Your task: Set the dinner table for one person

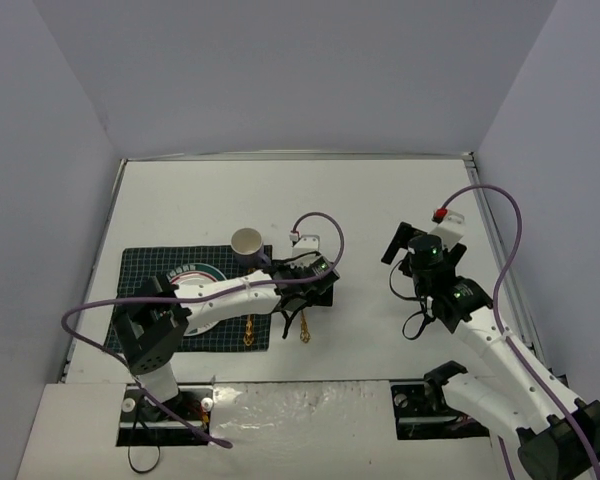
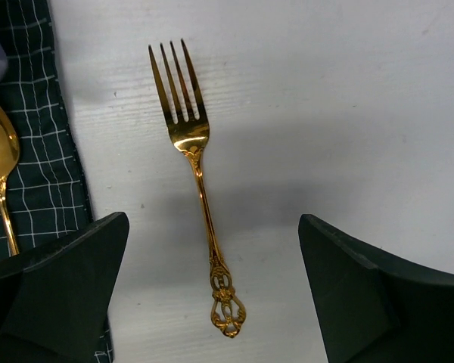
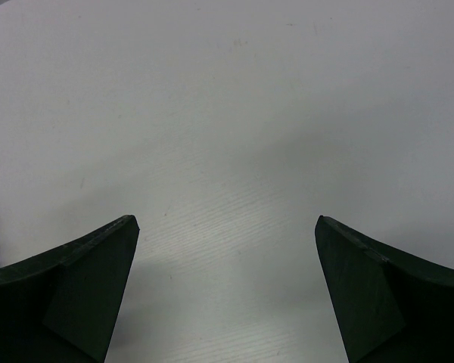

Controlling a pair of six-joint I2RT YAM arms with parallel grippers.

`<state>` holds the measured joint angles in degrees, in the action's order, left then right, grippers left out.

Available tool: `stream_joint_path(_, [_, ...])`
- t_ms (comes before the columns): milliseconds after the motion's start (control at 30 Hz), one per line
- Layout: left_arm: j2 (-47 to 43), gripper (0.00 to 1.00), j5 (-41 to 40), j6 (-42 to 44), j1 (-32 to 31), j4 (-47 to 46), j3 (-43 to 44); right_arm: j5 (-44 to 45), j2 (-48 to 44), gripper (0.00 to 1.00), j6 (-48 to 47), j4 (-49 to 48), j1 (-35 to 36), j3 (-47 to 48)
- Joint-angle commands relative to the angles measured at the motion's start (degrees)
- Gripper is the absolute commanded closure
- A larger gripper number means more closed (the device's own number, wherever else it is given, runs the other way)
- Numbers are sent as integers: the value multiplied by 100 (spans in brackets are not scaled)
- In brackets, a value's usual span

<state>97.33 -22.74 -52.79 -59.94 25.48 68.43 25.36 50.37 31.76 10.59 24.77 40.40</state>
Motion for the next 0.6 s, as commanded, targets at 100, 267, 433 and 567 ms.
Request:
stream_joint_path(100, [380, 22, -250, -421, -26, 106, 357, -140, -18, 0, -40, -153, -25, -123])
stream_joint_path(267, [631, 44, -255, -363, 1, 106, 461, -146, -54, 0, -12, -162, -34, -182])
stream_joint_path(433, [761, 60, -71, -365, 178, -10, 378, -216, -125, 0, 6, -162, -34, -253])
stream_joint_path(567, [784, 67, 11, -394, 260, -93, 263, -215, -181, 0, 14, -167, -34, -306])
